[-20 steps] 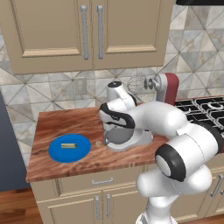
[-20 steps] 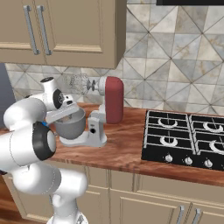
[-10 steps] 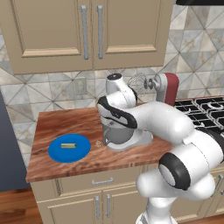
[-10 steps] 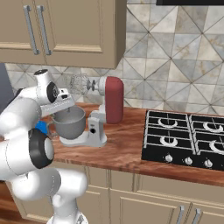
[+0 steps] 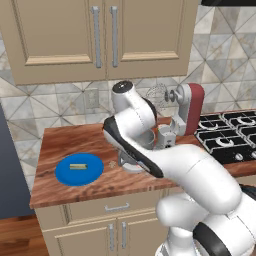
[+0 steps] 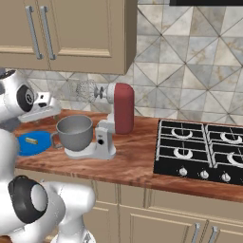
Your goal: Add butter and sugar cubes to the stand mixer bowl and then turn on the stand mixer to begin making frosting.
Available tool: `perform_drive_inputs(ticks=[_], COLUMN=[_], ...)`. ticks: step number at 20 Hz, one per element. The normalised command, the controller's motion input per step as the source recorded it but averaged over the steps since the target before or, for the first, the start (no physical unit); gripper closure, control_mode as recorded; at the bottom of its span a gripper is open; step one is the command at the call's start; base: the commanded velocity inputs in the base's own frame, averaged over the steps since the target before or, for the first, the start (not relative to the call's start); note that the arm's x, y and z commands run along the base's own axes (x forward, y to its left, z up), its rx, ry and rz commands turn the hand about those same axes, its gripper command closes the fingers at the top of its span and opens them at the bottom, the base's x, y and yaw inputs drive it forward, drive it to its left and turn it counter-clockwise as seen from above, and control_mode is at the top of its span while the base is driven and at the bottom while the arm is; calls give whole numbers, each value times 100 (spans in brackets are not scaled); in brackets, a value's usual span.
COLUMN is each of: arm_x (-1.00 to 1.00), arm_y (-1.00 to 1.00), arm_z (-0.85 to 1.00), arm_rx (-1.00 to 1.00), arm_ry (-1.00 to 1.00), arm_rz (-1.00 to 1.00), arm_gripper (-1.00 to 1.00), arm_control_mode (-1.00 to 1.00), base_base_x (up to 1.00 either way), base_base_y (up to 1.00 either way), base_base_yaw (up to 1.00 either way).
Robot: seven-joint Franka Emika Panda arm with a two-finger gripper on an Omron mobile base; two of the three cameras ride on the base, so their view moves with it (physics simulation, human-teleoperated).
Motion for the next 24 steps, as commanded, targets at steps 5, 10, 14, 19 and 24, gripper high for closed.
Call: perform_drive_inputs(ticks=[5,10,14,19,24], arm_x=[-57,-11,5,23,4], arm_y=[40,51,52,15,0], arm_z=[0,0,-3,-7,-23], arm_rx=[0,0,0,7,12], arm_ry=[-18,-16,-9,-7,-24], arm_rz=[-72,-75,-71,-47,-14], arm_gripper=[-100,-100,-100,-100,-100], arm_control_mode=[-100,-100,-100,-100,-100], base_base_x=[0,0,0,0,0], base_base_y=[0,0,0,0,0], base_base_yaw=[0,0,0,0,0])
